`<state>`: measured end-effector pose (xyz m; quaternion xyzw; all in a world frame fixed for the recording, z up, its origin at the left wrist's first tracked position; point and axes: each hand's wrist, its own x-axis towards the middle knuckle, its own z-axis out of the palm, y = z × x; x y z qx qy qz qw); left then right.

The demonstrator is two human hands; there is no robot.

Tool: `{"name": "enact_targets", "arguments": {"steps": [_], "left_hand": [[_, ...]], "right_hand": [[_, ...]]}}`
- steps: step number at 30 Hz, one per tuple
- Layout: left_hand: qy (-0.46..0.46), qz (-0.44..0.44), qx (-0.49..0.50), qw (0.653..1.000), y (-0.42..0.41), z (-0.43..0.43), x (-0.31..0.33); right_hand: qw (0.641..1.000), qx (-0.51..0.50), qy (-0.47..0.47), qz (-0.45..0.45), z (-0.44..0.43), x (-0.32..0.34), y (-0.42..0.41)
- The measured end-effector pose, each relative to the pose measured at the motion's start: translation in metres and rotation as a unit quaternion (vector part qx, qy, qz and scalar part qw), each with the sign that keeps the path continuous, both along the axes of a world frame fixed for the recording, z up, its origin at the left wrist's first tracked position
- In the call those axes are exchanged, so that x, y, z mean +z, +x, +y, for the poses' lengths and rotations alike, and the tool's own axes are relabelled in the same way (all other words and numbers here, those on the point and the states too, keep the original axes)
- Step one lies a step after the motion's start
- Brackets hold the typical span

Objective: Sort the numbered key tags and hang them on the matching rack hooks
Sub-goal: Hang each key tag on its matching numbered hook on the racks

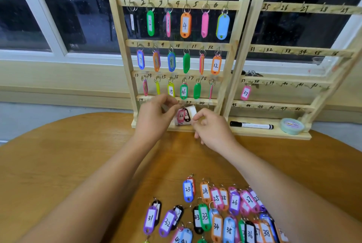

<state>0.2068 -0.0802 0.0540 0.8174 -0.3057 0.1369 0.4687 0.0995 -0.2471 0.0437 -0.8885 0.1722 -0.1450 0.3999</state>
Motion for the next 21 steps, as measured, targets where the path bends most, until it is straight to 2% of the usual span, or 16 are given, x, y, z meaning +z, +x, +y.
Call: {"name": "enact_targets", "arguments": {"steps": [5, 8, 11, 16, 21], "left_hand": [[0.029, 0.071, -0.033, 0.997, -0.027, 0.03, -0.021], [0.083, 0.122, -0.071, 0.987, -0.041, 0.042, -0.033], [0.118, 0.134, -0.112, 0.977, -0.054, 0.05, -0.041], [0.14, 0.151, -0.183, 0.961, -0.072, 0.057, -0.048], [0.171, 0.14, -0.237, 0.946, -0.079, 0.057, -0.051]], "right_hand": [[0.993, 0.074, -0.047, 0.078, -0.003, 0.0, -0.03], [0.979, 0.144, -0.057, 0.133, 0.003, 0.001, -0.051], [0.961, 0.201, -0.072, 0.177, 0.008, -0.003, -0.064], [0.953, 0.225, -0.072, 0.187, 0.009, -0.009, -0.07], [0.952, 0.243, -0.03, 0.185, 0.003, -0.011, -0.074]]}}
